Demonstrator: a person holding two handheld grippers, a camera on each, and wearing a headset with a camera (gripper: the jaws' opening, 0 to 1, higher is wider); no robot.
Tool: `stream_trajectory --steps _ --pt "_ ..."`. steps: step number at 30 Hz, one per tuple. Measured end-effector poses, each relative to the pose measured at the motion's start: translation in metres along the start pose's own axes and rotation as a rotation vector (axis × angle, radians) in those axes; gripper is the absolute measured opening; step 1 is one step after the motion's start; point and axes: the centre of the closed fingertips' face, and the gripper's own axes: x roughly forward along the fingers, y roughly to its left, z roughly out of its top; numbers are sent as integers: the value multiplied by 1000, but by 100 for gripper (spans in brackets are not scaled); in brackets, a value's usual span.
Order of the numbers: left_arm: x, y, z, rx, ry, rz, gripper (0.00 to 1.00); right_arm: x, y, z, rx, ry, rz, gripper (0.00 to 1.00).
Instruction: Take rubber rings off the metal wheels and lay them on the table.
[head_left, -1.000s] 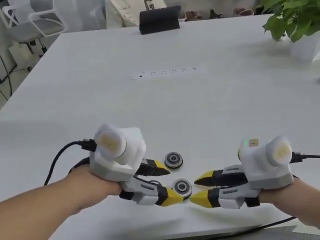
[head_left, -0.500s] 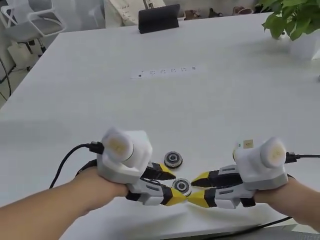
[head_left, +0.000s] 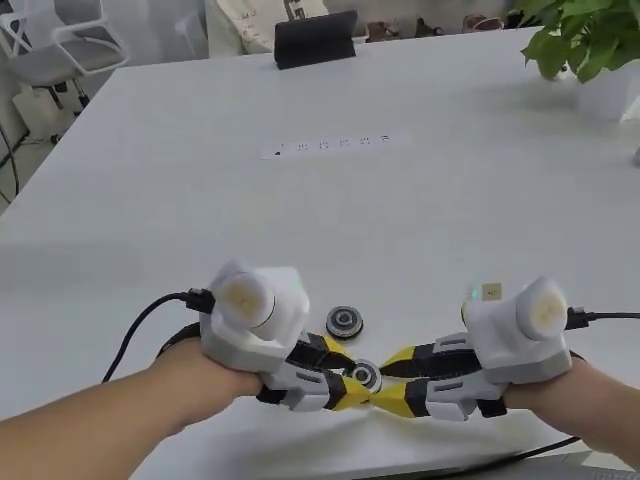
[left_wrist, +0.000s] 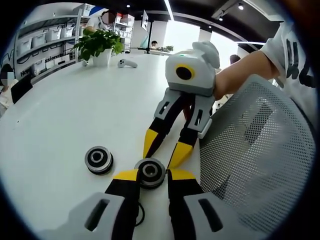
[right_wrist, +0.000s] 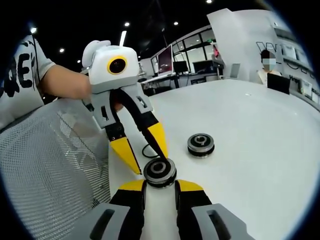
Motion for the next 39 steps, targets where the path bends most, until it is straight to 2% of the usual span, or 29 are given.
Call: stream_trajectory --steps 7,10,20,28,39 --pt "1 0 0 26 3 11 13 0 -1 0 5 -7 -5 20" --pt "2 0 0 64 9 31 11 0 -1 0 5 -7 -5 20" --pt "4 1 0 134 21 69 8 0 -1 0 0 -3 -9 20" --pt "3 2 0 134 13 81 7 1 0 0 -8 -7 -18 20" --pt "3 3 -1 120 -1 100 7 3 0 -1 -75 6 -46 20"
